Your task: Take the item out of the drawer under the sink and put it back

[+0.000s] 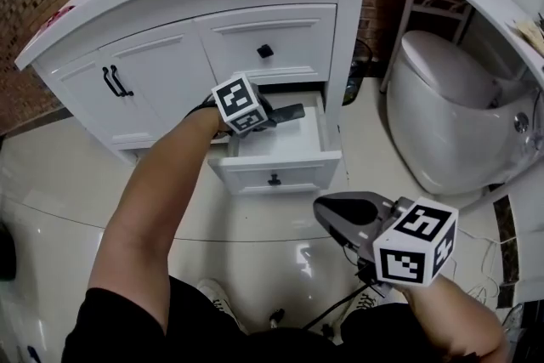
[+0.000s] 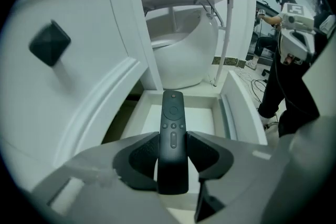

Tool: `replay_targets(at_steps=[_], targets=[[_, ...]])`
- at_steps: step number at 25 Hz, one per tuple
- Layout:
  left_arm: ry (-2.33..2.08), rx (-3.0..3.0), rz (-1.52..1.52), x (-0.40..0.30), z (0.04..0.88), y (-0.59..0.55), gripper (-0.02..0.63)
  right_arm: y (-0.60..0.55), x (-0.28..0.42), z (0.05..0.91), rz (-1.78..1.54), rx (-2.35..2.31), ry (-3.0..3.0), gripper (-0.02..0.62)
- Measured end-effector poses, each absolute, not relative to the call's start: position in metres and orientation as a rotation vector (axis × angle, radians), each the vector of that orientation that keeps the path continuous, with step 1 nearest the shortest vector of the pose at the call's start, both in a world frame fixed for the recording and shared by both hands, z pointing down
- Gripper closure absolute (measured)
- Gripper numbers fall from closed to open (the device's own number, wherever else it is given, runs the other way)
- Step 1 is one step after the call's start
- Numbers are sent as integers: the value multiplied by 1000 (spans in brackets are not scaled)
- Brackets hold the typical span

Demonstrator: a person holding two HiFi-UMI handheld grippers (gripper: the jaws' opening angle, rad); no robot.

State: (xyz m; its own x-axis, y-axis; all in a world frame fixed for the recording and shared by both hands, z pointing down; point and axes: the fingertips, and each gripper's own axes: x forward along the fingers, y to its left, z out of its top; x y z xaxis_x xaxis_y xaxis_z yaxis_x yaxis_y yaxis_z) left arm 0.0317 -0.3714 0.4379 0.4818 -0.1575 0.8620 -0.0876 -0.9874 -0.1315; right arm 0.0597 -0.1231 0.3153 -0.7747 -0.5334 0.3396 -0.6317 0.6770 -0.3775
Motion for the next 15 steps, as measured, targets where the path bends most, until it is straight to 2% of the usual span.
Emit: replay_targets(at_steps=[5, 10, 15], targets=[[323, -2674, -1359, 26, 376, -355, 437, -121, 52, 308, 670, 934, -2707, 592], [343, -2640, -1284, 16, 346, -313, 437, -123, 37, 306, 592, 916, -2703, 592], [300, -2669, -1082, 22, 309, -259, 437, -119, 27, 304, 561, 899, -2701, 592]])
